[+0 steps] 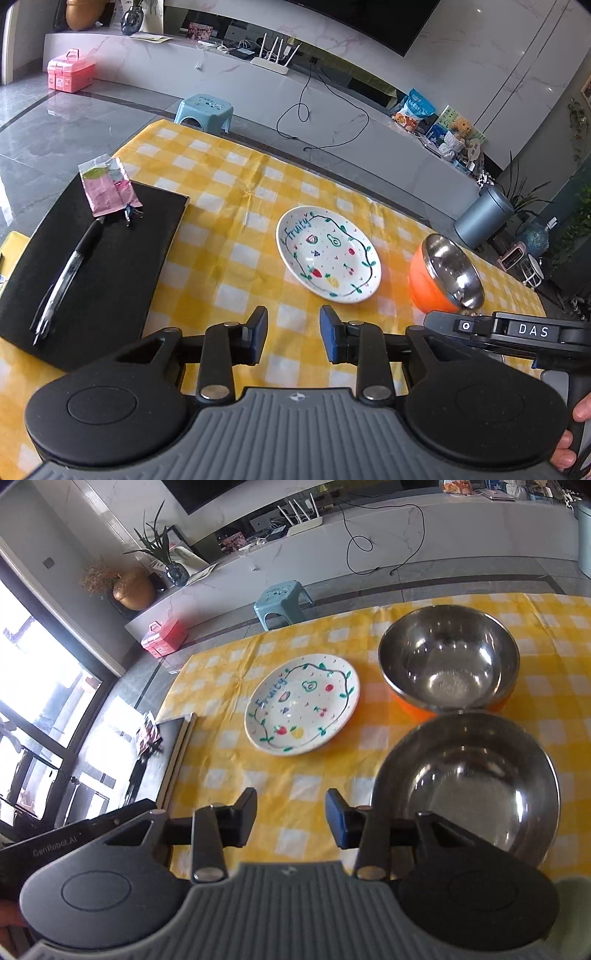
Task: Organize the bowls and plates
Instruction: 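Move the left gripper to the Fruity plate rim and close it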
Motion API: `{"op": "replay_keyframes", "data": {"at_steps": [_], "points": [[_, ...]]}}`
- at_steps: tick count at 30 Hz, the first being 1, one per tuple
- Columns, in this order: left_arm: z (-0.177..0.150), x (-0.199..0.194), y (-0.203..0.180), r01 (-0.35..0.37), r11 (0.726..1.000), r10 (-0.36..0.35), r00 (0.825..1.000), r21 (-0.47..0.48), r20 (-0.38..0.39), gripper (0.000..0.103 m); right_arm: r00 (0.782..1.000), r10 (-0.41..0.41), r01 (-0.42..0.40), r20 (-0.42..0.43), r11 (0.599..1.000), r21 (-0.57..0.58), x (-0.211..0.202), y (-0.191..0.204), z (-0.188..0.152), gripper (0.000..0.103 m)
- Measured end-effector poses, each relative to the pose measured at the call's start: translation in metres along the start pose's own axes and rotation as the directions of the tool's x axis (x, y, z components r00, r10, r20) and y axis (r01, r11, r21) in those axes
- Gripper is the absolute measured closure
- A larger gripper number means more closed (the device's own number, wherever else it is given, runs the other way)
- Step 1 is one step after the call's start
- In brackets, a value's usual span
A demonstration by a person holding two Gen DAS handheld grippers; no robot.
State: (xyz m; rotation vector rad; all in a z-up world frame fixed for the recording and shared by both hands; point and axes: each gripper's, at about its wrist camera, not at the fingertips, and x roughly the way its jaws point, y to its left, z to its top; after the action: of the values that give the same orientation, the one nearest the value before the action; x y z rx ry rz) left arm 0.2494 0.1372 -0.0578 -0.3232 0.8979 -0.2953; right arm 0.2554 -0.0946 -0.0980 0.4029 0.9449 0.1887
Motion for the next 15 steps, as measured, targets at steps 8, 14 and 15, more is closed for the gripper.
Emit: {"op": "replay_keyframes", "data": {"at_steps": [8,14,15], "points": [[0.032,0.072,0.009,-0.006,0.995,0.003,0.999,-0.097,-0.033,0.069,0.996,-0.063,0.067,-0.070,0.997,0.049,0.053,-0.004,0.049,0.063],[0.043,0.105,0.010,-0.062,0.995,0.058,0.997,-0.083,-0.057,0.069,0.982,-0.140,0.149,-0.130,0.987,0.066,0.081,-0.004,0.063,0.063],[0.044,0.109,0.011,-0.063,0.994,0.058,0.997,-0.087,-0.059,0.069,0.980,-0.144,0.155,-0.134,0.985,0.073,0.084,-0.005,0.064,0.063]]}}
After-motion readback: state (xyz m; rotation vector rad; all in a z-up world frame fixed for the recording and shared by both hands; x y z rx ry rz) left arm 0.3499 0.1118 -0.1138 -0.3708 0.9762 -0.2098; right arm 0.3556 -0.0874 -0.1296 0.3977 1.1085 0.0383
